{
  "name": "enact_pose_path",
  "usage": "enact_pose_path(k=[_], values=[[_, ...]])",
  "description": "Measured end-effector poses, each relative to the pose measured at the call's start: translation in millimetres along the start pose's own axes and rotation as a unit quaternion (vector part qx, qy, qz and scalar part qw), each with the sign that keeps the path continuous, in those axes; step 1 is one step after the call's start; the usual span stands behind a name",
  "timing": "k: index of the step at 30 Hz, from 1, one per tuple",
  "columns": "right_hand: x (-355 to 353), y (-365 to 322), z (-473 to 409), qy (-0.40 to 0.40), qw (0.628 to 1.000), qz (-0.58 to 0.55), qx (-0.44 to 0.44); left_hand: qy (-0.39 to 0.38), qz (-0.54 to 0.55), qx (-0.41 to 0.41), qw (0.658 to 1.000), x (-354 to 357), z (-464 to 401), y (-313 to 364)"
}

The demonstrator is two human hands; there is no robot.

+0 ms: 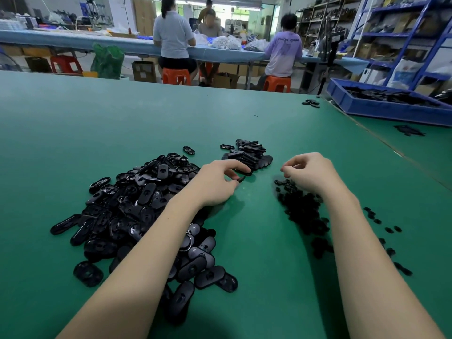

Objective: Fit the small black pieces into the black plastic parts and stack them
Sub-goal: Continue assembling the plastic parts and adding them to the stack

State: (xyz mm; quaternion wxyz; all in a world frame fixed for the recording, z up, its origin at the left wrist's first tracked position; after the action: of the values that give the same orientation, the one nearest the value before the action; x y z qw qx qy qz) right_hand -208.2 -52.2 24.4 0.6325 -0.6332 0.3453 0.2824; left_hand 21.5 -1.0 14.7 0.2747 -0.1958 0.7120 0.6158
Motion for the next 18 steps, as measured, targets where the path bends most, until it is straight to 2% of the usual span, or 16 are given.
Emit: enact_pose_path(k=[3, 8, 18], values=[[-2.8, 5.2, 1.8, -0.01, 1.0, 0.018, 0.01, -0.017, 0.048, -0.009, 0.999, 1.6, 1.1, 2.2], [4.8, 2.3, 3.4, -0.029, 0.999, 0.045, 0.007, 0.012, 0.174, -0.05, 0.983, 5.3, -0.7, 1.5], [17.4, -6.2, 8.7, 0.001, 0.994, 0.104, 0.027, 0.018, 0.275, -0.07, 0.959, 8.4, -4.4, -0.1]])
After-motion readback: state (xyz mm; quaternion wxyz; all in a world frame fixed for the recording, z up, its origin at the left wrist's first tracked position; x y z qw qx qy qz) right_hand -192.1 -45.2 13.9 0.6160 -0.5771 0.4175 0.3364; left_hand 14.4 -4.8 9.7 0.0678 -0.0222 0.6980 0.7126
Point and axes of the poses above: each hand's wrist, its own z-axis away from the middle knuckle, its own x-axis out of the palm, y = z × x, the point moved 1 cm from there along -z, towards the middle knuckle, and after that the axes turned 3 degrees about z, right-handed, at the moved point
